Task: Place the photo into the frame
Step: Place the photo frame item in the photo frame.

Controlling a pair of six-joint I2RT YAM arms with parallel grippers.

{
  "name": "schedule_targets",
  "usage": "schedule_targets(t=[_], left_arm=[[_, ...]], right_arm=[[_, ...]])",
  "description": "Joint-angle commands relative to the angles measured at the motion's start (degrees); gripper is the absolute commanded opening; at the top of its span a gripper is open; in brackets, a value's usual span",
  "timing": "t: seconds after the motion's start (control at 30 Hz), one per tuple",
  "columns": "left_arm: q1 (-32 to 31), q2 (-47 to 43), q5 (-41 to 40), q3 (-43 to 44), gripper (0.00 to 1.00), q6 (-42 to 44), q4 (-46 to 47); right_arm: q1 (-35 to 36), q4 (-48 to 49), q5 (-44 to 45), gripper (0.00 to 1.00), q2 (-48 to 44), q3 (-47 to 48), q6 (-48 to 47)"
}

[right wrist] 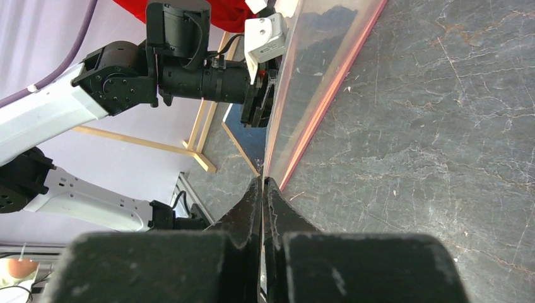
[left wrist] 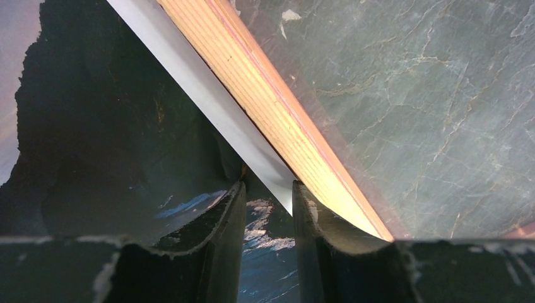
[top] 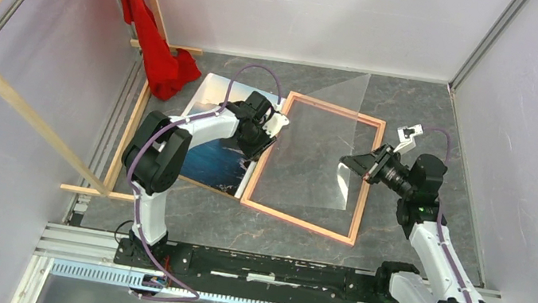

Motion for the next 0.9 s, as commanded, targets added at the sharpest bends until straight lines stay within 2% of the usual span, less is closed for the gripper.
schedule_targets(t=[0.0,0.4,0.87], left_arm=[[-0.66,-0.71,2.76,-0.79,0.40,0.26,1.25],[-0.30,-0.55,4.32,-0.30,0.37,0.08,0.15],[0.49,-0.82,5.85,-0.96,0.31,0.34,-0.22]], right_arm=[[1.86,-0.86,-1.27,0.00,-0.54,1.64,-2.04],[2.62,-1.12,-1.09,0.00,-0.43,1.44,-3.13],[2.62,-8.96,7.25,0.00,-0.85,-0.72,-4.78]])
